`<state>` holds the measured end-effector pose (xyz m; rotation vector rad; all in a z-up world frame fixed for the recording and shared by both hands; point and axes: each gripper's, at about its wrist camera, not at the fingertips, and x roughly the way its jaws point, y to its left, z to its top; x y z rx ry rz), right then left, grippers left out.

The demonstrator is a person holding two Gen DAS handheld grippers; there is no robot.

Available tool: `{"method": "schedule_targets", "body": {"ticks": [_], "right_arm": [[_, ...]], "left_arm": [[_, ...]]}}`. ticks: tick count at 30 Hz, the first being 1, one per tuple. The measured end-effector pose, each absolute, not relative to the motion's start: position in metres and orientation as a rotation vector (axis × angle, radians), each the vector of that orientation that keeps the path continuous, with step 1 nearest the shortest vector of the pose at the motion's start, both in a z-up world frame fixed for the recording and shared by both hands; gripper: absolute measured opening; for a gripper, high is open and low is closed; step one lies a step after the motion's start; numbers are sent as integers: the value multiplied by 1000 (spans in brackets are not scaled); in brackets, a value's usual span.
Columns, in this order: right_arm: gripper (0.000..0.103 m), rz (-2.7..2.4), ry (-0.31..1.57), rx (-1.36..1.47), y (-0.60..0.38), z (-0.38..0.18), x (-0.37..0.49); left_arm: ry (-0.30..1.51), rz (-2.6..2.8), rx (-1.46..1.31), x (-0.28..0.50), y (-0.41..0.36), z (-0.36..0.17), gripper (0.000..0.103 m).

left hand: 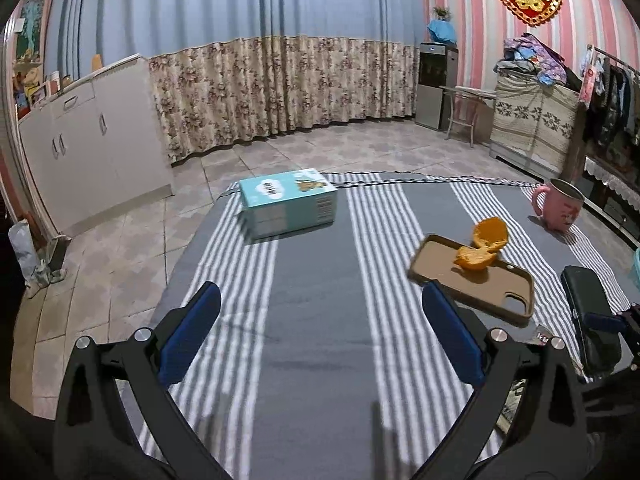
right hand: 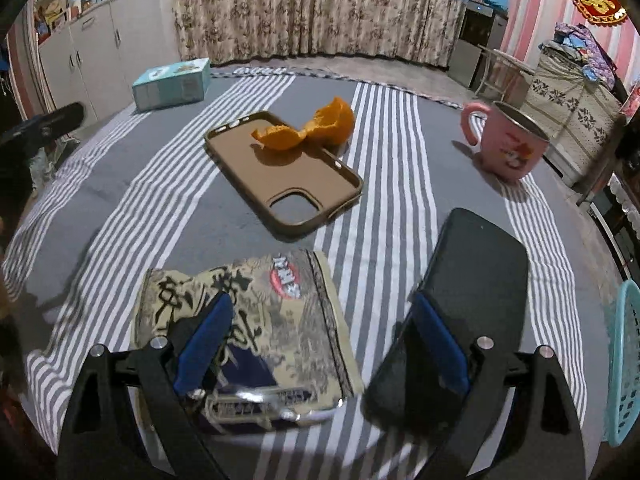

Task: Collect trash
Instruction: 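Move the right tool down to the printed snack bag on the mat, then close the right tool on the printed snack bag and lift it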

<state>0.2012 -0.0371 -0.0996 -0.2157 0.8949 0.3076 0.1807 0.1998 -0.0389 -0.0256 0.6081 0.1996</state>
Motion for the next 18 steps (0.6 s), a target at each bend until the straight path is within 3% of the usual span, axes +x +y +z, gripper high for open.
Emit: {"method": "schedule_targets", "body": {"ticks": [6, 9, 10, 16, 17, 18], "right_arm": [[88, 354, 958, -194, -27, -111, 210], [79, 378, 963, -160, -27, -113, 210], [74, 379, 962, -161, -28, -112, 210], [16, 395, 926, -168, -25, -107, 203], [8, 407, 925, -155, -25, -106, 202], [8, 412, 920, -147, -25, -106, 202]], "left_arm": [[604, 199, -40, 180, 207, -40, 97], [605, 193, -49, 181, 207, -41, 97], [607, 188, -53, 182, 207, -41, 97], [611, 174, -39, 190, 194, -39, 97], [610, 171, -40, 191, 191, -38, 97], [609, 166, -42, 192, 188, -36, 97]]}}
